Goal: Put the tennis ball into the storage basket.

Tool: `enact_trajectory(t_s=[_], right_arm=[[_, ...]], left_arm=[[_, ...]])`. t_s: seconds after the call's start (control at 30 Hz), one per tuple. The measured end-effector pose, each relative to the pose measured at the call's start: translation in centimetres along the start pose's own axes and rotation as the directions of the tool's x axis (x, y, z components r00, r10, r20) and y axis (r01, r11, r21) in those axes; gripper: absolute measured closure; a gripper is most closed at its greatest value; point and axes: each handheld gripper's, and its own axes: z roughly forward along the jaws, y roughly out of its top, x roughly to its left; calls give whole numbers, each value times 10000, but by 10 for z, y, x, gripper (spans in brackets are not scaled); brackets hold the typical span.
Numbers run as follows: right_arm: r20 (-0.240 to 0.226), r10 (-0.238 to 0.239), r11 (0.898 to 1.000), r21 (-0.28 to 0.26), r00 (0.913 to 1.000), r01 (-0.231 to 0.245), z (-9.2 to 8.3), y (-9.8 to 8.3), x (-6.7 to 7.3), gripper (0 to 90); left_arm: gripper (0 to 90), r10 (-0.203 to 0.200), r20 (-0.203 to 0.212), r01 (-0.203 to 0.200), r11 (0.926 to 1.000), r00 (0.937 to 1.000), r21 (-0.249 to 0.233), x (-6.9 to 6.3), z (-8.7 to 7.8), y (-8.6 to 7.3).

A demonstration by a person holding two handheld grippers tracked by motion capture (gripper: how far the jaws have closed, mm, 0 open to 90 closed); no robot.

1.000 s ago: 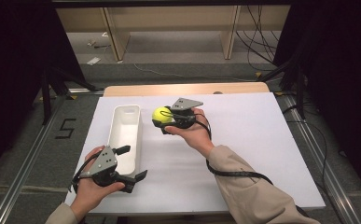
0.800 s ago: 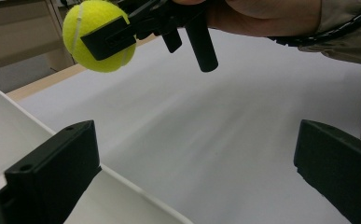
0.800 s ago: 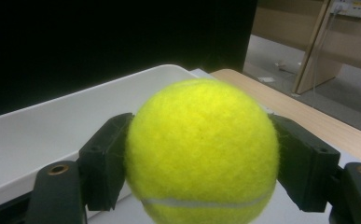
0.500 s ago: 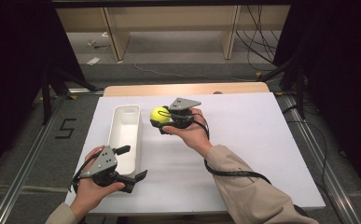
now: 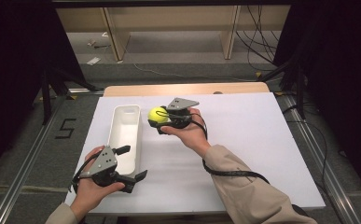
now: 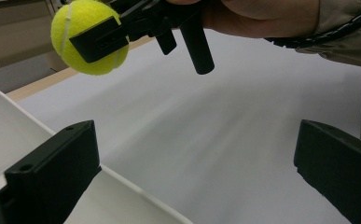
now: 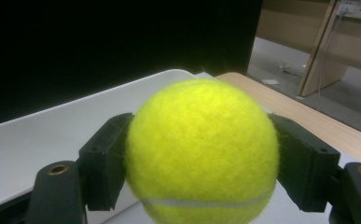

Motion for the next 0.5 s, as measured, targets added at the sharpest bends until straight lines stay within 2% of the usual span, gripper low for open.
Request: enact_trajectory(t_s=[0.5], right_arm=[[-92,22,10000,-39,10000,-23,5,3,4,273]], left_arm=[[0,1,6,-1,10000,10000,-2,0,0,0]])
